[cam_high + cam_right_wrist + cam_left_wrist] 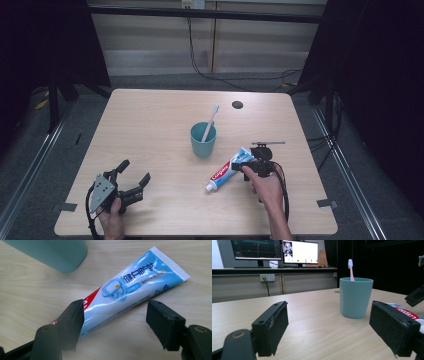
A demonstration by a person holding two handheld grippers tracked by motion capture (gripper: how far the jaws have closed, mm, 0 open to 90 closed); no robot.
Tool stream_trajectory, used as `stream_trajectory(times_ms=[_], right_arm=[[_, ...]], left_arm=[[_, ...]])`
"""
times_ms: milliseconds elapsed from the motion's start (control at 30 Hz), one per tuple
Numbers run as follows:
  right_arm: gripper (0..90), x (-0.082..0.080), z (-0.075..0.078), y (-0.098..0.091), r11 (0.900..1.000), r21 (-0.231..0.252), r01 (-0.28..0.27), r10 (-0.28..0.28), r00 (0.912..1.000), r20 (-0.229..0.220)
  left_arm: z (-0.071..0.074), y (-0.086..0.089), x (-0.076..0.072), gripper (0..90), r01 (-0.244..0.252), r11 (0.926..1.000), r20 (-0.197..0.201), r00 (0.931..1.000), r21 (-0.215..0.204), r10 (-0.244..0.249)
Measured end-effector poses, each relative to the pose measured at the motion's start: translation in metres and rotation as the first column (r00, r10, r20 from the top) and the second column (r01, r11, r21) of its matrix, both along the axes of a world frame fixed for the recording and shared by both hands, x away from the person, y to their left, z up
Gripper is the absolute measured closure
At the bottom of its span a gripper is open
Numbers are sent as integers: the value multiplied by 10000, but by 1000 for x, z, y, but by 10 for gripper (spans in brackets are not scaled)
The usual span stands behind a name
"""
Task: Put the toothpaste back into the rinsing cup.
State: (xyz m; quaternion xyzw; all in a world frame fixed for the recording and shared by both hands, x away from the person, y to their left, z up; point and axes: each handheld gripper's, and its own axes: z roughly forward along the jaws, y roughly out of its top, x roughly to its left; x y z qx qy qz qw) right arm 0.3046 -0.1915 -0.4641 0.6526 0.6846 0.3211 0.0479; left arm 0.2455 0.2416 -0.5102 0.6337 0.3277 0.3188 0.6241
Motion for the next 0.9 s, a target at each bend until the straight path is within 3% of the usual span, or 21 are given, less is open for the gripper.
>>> stream_trajectory(times_ms=[133, 333, 433, 667, 900], right_arm=[[307, 4, -2, 2, 10000, -8, 58, -58, 9993, -360], [287, 8, -4, 7, 9999, -99, 27, -32, 9988, -491], [273, 11, -5, 9, 9989, -459, 51, -74, 9987, -498], [178, 18, -10, 14, 9991, -390, 145, -174, 9970, -750], [148, 24, -11, 18, 9957, -862, 347, -399, 9974, -594]], left_arm=[[0, 0, 0, 155, 25, 10000, 6, 10000, -34, -25], [0, 0, 0, 156, 29, 10000, 7, 10000, -29, -29], [0, 0, 0, 155, 48, 10000, 9, 10000, -39, -48], [0, 0, -1, 155, 87, 10000, -14, 10000, -40, -87], [0, 1, -1, 155, 208, 9998, -9, 9998, 28, -208]])
